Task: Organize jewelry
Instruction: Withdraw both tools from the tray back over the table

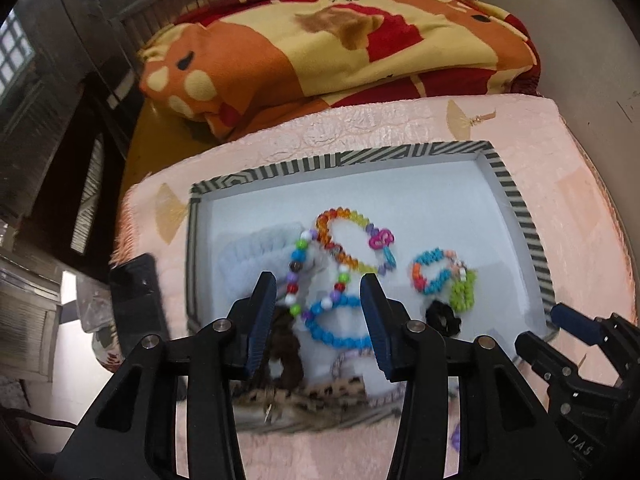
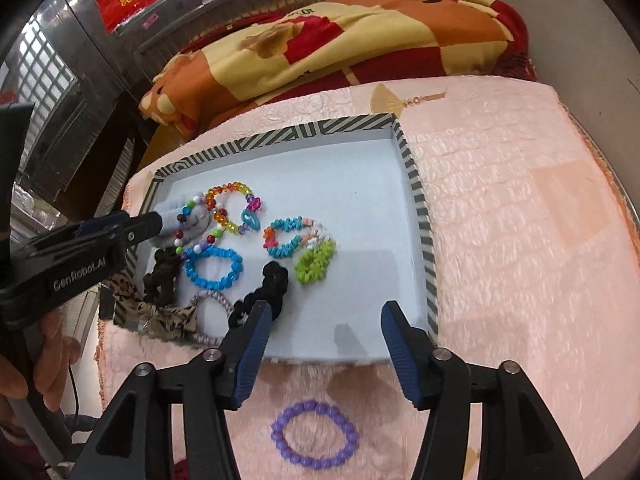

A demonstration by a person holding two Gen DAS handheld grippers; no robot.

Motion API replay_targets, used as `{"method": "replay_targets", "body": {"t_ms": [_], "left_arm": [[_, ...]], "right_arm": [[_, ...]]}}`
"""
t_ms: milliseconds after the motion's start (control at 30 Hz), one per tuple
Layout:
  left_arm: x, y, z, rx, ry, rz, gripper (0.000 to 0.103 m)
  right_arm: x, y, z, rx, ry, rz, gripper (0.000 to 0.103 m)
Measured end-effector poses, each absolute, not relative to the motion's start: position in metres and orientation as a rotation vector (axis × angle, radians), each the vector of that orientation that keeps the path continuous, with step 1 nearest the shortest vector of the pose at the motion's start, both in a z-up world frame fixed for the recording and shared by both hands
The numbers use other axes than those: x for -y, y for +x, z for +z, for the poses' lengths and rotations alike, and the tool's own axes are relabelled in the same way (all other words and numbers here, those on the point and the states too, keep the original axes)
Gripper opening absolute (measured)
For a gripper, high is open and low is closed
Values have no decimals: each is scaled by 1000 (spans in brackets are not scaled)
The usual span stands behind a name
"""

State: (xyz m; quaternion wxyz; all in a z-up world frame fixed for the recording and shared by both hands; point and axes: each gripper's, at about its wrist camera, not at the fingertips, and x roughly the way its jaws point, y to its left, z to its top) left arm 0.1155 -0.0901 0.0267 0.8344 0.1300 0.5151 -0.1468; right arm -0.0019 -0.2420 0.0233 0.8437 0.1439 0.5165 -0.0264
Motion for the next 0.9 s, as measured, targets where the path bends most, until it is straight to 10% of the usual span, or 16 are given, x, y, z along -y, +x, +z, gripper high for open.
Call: {"method": "replay_targets", "body": {"t_ms": [900], "left_arm": [[55, -18, 23, -1097, 217, -206, 43]], "right_arm": [[222, -97, 22, -1119, 239, -28, 63]]}}
